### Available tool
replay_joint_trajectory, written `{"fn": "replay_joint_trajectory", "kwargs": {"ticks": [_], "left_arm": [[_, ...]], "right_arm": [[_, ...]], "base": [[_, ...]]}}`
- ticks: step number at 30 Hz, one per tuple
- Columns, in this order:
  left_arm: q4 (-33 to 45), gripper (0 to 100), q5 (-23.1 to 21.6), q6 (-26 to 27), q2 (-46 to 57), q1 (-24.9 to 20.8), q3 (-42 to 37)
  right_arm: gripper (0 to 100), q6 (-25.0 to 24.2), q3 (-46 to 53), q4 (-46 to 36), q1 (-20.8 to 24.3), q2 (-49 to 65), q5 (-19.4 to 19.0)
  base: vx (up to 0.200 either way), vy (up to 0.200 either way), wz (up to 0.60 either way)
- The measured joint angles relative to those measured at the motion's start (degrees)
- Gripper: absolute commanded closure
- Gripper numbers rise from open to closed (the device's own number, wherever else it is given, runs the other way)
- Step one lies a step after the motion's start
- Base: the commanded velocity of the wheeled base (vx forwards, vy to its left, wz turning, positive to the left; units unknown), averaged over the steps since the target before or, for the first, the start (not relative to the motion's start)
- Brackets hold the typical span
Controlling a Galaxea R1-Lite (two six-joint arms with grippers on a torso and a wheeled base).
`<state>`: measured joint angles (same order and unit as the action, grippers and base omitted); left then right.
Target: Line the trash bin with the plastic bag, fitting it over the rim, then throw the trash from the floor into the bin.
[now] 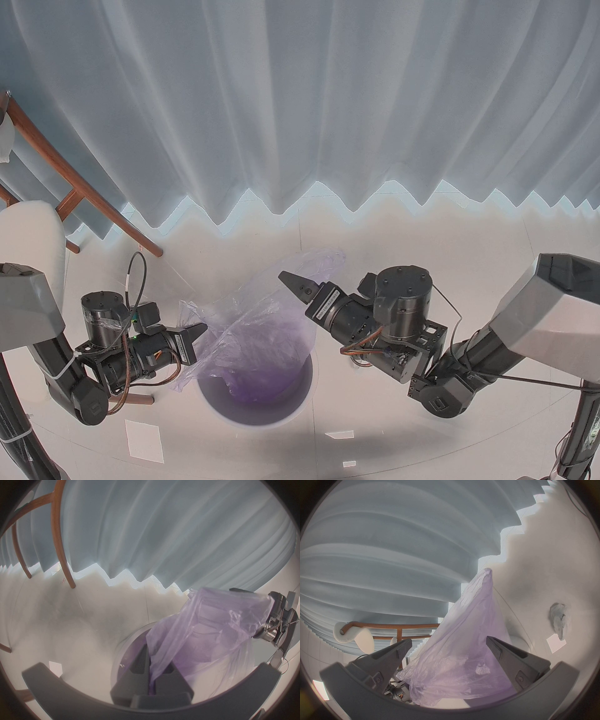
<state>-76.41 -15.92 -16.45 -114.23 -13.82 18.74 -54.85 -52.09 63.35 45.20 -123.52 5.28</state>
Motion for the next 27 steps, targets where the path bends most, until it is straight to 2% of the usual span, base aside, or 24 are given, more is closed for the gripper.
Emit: {"fn": "replay_joint_trajectory", "kwargs": {"ticks": [7,8,13,16,27], "left_arm": [[-3.82,100,-0.02,0.79,-0.52,-0.95,-1.54],[-5.05,100,-0.04,0.93,-0.83,-1.08,-1.85],[-11.03,100,0.02,2.46,-3.30,-1.27,-2.73],[-12.11,100,0.27,3.10,-5.01,-1.22,-3.17],[-12.19,100,0.46,1.76,-6.14,-0.67,-3.39]], "right_arm": [[0,-0.13,-5.07,-5.36,0.27,-3.35,0.02],[100,-0.17,-5.66,-5.91,0.44,-3.80,0.02],[100,-0.39,-7.06,-6.89,0.91,-5.32,0.11],[100,-0.83,-6.25,-6.86,1.18,-5.05,0.18],[100,0.46,6.80,-2.90,2.12,1.29,0.18]], "base": [[0.000,0.000,0.00],[0.000,0.000,0.00],[0.000,0.000,0.00],[0.000,0.000,0.00],[0.000,0.000,0.00]]}}
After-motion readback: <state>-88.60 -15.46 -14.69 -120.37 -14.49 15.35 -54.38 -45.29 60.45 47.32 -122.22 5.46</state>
